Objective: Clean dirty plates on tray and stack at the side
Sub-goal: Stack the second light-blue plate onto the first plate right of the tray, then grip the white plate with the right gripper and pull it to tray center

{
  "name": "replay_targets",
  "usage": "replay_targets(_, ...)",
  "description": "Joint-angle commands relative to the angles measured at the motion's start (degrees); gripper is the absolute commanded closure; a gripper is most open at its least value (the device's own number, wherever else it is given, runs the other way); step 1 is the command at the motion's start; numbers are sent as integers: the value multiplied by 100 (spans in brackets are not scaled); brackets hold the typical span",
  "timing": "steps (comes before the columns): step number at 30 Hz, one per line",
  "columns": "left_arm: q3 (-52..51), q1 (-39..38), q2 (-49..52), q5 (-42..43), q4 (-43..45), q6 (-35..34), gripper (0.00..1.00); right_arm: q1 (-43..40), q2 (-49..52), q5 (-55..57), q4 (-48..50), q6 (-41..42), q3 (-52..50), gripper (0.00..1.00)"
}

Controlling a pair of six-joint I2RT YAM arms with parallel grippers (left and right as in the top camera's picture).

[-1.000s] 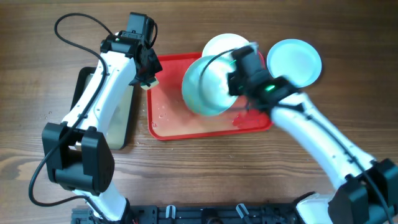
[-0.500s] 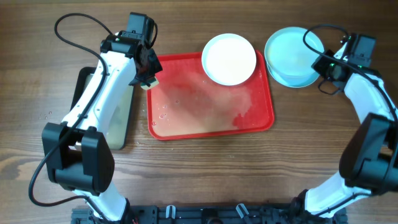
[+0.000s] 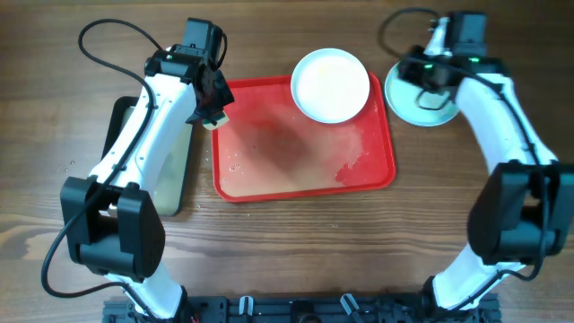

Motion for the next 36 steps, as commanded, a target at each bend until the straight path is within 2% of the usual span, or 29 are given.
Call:
replay_targets(1, 90, -4, -114, 46, 13, 114, 96, 743, 85, 387, -57, 511, 61, 58)
replay_targets(6, 90, -4, -114, 46, 11, 114, 96, 1060, 841, 555, -164, 1064, 61, 59)
replay_targets(11, 90, -4, -114, 46, -7, 114, 96, 1064, 1405, 223, -310, 1045, 59, 60)
replay_targets(12, 90, -4, -114, 46, -9, 114, 96, 1069, 1405, 219, -396, 1029, 59, 65)
replay_targets(15, 90, -4, -114, 46, -7, 114, 96, 1108, 1405, -306, -905, 660, 59, 96)
replay_targets(19, 90, -4, -114, 46, -7, 114, 96, 1491, 1397, -518, -1727, 177, 59, 96)
replay_targets(22, 90, -4, -114, 46, -7, 114, 96, 1908, 1331, -721, -1967, -4, 70, 96)
replay_targets(23, 90, -4, -114, 46, -7, 116, 96, 1956, 1298, -719, -1939, -72, 101, 91)
replay_targets(25, 90, -4, -114, 46, -7, 116, 96, 1921, 1285, -664, -1897, -695, 350, 67)
replay_targets(27, 90, -4, -114, 46, -2, 116, 96, 1862, 1285, -527, -1639, -1703, 560, 43)
replay_targets(28, 90, -4, -114, 46, -2, 116, 96, 1858, 1285, -420, -1392, -2100, 575, 34)
replay_targets(31, 90, -4, -114, 46, -2, 114, 96, 1904, 1287, -439, -929, -2844, 575, 32)
replay_targets(36, 90, -4, -114, 46, 55, 114, 96, 2361, 1318, -656, -616, -3858, 575, 40)
